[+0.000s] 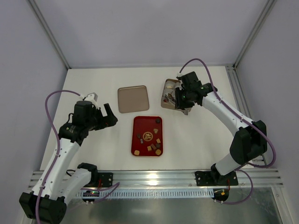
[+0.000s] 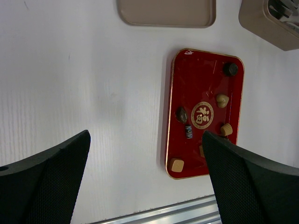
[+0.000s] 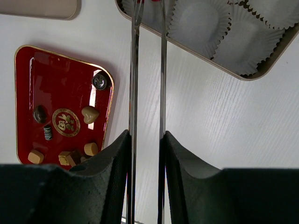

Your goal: Pack the chocolate

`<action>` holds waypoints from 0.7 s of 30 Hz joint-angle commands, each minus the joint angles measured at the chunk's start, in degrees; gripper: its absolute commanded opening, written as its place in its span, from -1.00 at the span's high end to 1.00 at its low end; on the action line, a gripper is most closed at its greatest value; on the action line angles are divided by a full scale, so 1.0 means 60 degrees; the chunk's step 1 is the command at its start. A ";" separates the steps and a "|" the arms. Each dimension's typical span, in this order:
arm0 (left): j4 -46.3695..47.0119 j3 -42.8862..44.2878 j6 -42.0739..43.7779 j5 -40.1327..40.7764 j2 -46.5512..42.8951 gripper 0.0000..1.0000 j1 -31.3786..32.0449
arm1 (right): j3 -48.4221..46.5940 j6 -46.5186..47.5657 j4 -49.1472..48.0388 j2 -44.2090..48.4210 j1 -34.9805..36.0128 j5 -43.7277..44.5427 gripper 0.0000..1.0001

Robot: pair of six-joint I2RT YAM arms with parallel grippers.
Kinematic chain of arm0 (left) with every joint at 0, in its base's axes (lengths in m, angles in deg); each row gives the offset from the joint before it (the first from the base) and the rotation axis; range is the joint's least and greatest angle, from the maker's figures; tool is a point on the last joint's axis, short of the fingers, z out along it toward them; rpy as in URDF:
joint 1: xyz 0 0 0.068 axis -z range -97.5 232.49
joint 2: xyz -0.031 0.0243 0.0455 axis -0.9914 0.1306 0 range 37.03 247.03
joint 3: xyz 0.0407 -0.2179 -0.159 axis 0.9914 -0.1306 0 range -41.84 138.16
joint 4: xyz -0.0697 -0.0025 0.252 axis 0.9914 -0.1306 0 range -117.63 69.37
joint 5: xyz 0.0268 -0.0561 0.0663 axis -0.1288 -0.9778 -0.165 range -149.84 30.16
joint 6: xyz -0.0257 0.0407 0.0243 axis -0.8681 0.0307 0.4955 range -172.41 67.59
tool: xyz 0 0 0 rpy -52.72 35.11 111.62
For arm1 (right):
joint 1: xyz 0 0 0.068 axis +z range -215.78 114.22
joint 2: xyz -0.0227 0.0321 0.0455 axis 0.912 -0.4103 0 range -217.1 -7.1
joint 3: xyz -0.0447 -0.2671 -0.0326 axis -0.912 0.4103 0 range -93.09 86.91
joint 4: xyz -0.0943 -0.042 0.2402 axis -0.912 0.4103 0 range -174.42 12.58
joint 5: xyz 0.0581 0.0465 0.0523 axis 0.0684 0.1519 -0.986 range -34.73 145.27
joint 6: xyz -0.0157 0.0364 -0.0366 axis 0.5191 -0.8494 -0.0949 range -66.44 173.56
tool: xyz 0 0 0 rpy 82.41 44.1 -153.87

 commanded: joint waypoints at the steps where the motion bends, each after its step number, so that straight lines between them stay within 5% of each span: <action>1: 0.0120 0.0012 -0.0041 0.0099 -0.0050 -0.99 0.0039 | -0.0260 0.0107 -0.0278 -0.0011 -0.0046 -0.0092 0.28; 21: 0.0120 0.0012 -0.0041 0.0070 -0.0065 -0.99 0.0024 | -0.0348 0.0049 -0.0176 0.0267 -0.0046 -0.0048 0.26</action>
